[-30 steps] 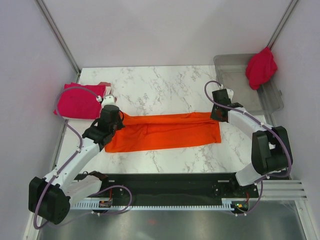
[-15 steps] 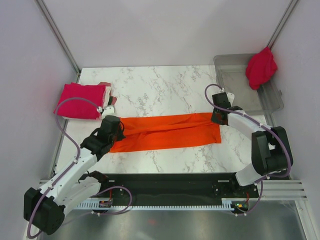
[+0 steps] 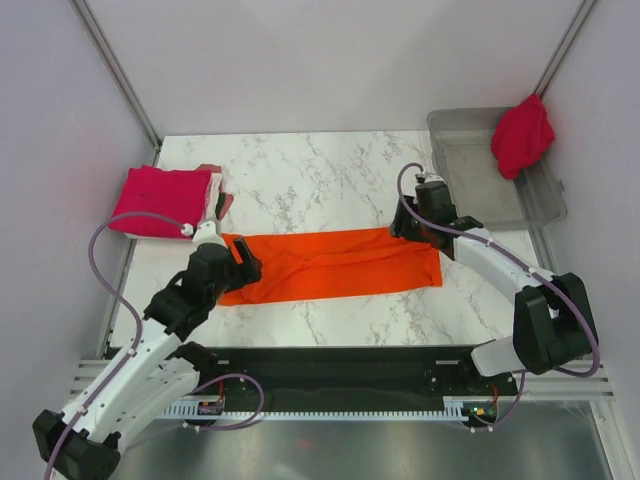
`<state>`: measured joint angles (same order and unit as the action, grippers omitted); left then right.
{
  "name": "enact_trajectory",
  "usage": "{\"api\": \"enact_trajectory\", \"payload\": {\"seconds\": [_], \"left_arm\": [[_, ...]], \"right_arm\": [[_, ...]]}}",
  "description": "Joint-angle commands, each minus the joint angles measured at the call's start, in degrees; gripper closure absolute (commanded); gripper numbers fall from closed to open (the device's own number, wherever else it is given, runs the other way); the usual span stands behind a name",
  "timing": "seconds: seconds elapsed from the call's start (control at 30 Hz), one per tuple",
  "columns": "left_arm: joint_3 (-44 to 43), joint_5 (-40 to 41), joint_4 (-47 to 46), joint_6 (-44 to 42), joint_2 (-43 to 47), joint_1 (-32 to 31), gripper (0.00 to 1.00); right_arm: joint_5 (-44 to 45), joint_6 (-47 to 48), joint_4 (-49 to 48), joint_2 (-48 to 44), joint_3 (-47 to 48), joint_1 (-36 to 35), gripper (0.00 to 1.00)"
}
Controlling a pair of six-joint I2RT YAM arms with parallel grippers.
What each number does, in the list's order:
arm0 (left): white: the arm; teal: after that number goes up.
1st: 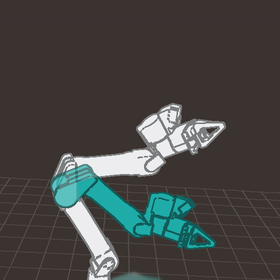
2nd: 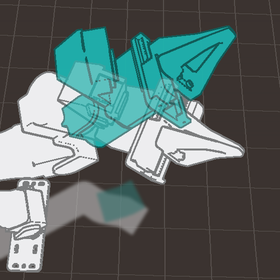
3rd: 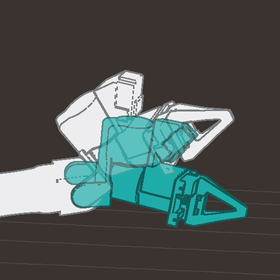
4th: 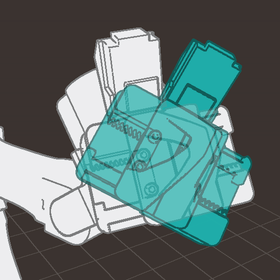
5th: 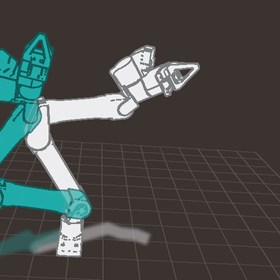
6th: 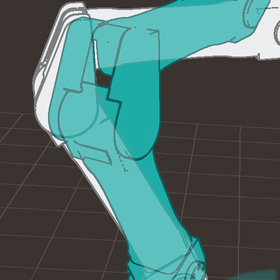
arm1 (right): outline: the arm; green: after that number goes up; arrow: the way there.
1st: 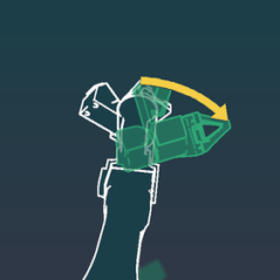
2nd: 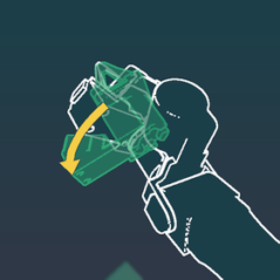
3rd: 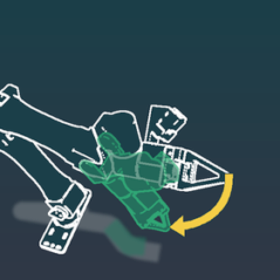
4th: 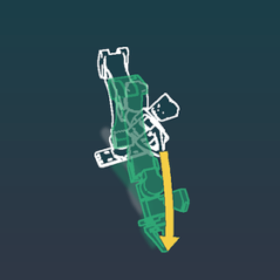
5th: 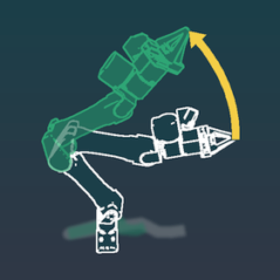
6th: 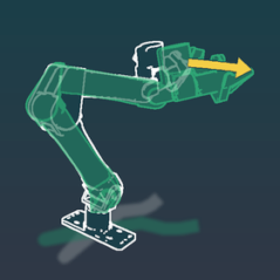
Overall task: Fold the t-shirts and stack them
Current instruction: Fold the tshirt
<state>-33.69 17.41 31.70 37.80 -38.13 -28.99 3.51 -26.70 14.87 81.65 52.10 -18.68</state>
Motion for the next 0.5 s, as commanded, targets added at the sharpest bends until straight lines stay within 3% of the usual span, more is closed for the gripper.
{"api": "enact_trajectory", "payload": {"seconds": [0.0,0.1,0.33,0.47], "left_arm": [[-5.3,-0.4,0.8,1.8,-7.4,0.3,0.16],[-7.8,-0.3,-0.2,1.2,-12.0,2.6,0.16],[-10.5,-19.3,-8.7,0.3,-27.4,18.3,0.17],[-13.8,-21.5,-10.7,0.5,-35.1,20.2,0.18]], "right_arm": [[-18.5,0.4,-7.3,2.1,3.8,-5.4,0.43],[-23.3,-1.3,-10.2,6.1,7.2,-10.8,0.43],[-30.0,-8.1,-17.2,19.5,15.9,-16.2,0.42],[-32.9,-10.4,-18.9,26.8,20.8,-19.0,0.41]]}}
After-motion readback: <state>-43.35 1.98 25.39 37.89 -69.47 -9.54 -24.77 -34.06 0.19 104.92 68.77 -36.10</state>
